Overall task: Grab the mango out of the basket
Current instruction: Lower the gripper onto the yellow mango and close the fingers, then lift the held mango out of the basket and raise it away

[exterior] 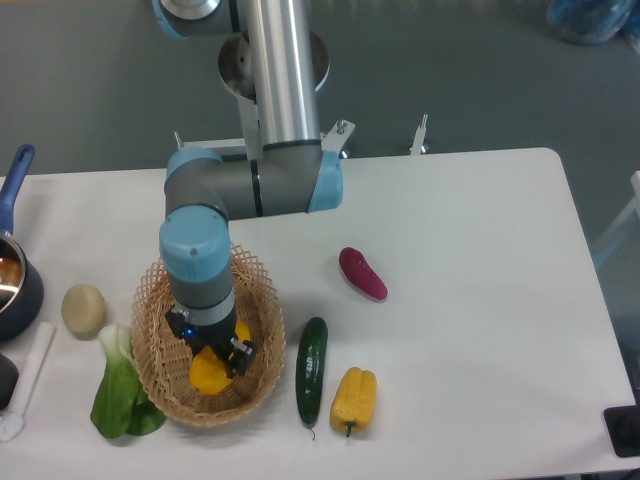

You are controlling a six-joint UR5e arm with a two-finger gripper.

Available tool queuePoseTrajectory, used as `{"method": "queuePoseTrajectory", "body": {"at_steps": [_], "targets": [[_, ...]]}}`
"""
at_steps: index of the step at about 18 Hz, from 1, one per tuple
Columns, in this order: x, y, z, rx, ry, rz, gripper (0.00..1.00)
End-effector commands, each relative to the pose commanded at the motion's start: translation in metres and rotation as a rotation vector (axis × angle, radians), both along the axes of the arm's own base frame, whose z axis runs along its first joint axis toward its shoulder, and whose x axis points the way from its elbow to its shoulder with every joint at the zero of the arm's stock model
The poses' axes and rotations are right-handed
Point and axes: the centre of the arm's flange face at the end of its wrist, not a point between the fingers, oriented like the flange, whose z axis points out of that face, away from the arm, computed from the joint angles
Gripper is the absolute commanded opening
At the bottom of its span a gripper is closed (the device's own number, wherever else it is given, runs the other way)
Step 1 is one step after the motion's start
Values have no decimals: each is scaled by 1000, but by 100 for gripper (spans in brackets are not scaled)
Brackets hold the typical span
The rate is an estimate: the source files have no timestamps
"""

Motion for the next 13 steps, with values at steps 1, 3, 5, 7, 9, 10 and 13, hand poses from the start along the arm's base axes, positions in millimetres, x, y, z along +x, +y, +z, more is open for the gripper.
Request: {"method": "queuePoseTrajectory", "body": {"at_steps": [1, 3, 5, 7, 9, 10, 13], "targets": [[-2, -4, 13, 14, 13, 5, 40], [-24, -21, 40, 41, 44, 44, 40], [-64, -46, 59, 43, 96, 113, 40], [-105, -74, 68, 33, 132, 111, 40], [-153, -108, 80, 30, 166, 109, 40], [-173, -128, 84, 25, 178, 114, 40], [-230, -191, 86, -6, 202, 116, 40]]}}
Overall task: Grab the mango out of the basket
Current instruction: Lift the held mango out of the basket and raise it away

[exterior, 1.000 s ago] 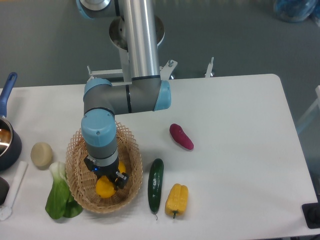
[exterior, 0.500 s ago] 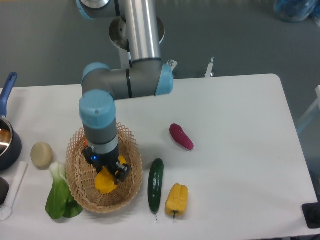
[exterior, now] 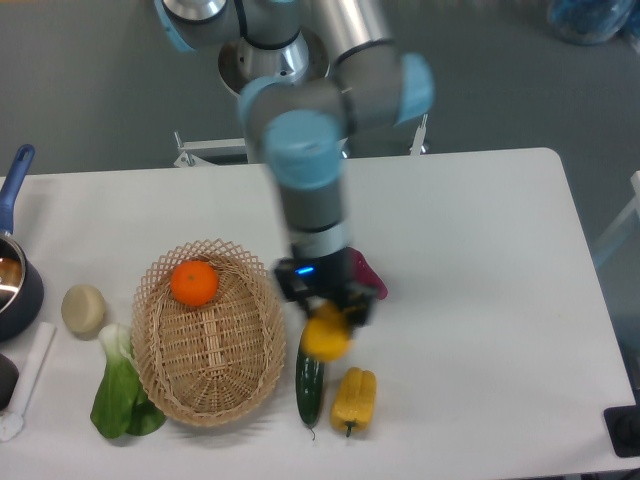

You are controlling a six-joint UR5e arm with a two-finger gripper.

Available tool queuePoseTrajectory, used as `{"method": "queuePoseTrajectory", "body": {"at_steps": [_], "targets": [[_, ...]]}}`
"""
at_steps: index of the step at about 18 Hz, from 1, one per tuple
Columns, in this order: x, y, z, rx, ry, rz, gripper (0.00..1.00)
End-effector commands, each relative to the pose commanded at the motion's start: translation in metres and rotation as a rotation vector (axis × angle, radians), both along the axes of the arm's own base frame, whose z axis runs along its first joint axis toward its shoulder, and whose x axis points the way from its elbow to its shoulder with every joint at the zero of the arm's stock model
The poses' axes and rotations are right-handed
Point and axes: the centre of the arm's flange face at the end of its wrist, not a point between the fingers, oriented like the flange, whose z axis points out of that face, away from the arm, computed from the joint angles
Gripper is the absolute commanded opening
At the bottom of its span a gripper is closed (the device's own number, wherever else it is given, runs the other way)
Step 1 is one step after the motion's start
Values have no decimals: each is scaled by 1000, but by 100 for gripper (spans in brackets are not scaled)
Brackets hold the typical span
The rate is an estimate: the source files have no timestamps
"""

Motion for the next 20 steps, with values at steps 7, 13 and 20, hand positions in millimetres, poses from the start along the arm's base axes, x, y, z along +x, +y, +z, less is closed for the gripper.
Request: {"method": "queuePoseTrajectory", "body": {"at_steps": [7, 13, 20], "targets": [[-58, -82, -5, -21, -5, 27, 40], [-65, -94, -4, -20, -4, 51, 40], [-71, -113, -6, -20, -11, 83, 40]]}}
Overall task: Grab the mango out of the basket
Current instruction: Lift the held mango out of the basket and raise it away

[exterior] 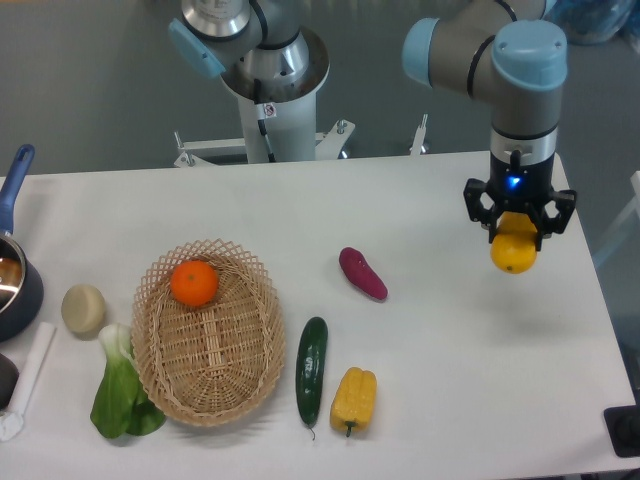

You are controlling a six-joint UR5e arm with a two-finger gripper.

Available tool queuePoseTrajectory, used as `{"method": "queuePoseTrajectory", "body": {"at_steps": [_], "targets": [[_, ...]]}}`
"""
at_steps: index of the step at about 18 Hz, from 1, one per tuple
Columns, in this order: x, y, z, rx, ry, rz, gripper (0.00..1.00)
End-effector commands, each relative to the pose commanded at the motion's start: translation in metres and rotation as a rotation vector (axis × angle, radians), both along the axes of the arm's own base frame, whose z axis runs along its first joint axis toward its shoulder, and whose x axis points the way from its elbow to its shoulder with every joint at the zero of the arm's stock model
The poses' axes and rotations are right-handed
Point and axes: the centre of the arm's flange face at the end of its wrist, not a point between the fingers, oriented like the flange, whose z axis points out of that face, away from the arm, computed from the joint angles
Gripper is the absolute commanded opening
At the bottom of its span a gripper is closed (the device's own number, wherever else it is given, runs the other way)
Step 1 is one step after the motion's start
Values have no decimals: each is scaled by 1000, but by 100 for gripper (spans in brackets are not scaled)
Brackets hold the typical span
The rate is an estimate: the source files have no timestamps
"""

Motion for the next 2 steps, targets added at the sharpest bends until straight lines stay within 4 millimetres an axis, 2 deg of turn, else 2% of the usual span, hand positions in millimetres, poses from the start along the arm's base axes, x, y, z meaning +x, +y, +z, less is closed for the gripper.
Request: {"method": "queuePoseTrajectory", "body": {"at_steps": [2], "targets": [[0, 0, 1, 0, 1, 0, 40]]}}
